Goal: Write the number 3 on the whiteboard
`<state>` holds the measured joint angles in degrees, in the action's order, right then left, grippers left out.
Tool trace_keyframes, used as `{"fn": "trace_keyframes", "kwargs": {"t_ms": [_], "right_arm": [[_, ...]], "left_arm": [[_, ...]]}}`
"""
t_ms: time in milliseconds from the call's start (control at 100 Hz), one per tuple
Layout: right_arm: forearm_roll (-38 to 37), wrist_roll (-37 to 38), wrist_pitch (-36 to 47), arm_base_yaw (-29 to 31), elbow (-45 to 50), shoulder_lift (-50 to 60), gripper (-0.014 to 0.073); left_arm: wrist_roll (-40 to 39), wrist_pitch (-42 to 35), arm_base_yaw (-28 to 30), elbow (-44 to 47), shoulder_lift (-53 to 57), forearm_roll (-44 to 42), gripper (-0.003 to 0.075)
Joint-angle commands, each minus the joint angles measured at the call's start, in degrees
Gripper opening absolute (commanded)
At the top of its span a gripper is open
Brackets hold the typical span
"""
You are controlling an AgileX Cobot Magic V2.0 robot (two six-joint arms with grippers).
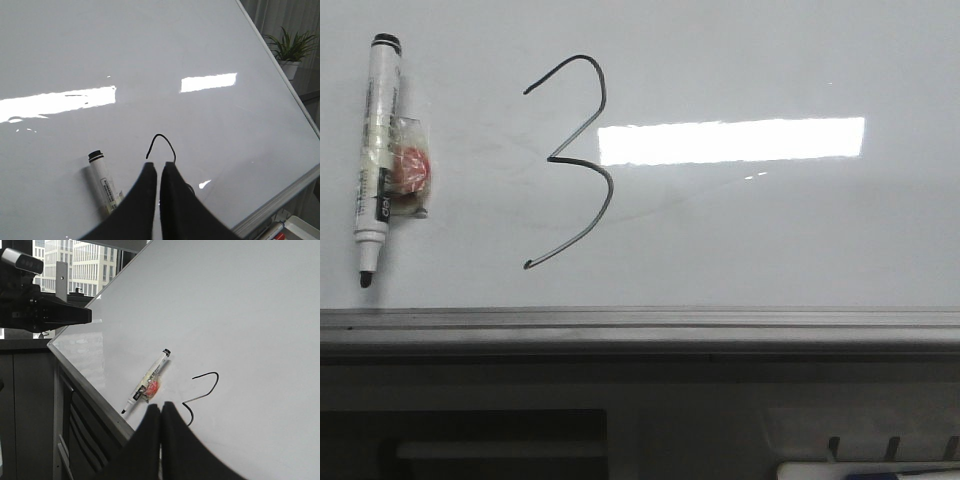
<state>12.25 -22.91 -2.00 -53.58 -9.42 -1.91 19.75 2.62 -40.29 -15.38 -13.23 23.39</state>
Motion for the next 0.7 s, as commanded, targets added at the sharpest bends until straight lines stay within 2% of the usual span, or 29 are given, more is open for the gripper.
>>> {"fn": "trace_keyframes", "kwargs": {"t_ms": [0, 150, 410, 600, 690], "right_arm": [[-0.5, 0.0, 4.0, 0.3, -1.5, -0.5, -0.0062], [-0.5, 0.0, 4.0, 0.3, -1.5, -0.5, -0.0062], [-0.5, 0.0, 4.0, 0.3, -1.5, -0.5, -0.0062], [-0.5, 0.0, 4.0, 0.3, -1.5, -0.5, -0.0062], [-0.5, 0.0, 4.0, 0.3, -1.5, -0.5, -0.0062]], "left_arm": [[0.0, -4.5, 0.1, -1.5, -0.4, -0.7, -0.0021], [-0.7, -4.4, 2.9, -1.5, -0.4, -3.3, -0.0021], [-1.0, -4.5, 18.0, 1.2, 0.5, -11.3, -0.0021], [-13.5, -4.5, 26.1, 6.3, 6.7, -19.1, -0.0021], [-16.4, -4.4, 29.3, 9.1, 9.6, -23.4, -0.0021]]}}
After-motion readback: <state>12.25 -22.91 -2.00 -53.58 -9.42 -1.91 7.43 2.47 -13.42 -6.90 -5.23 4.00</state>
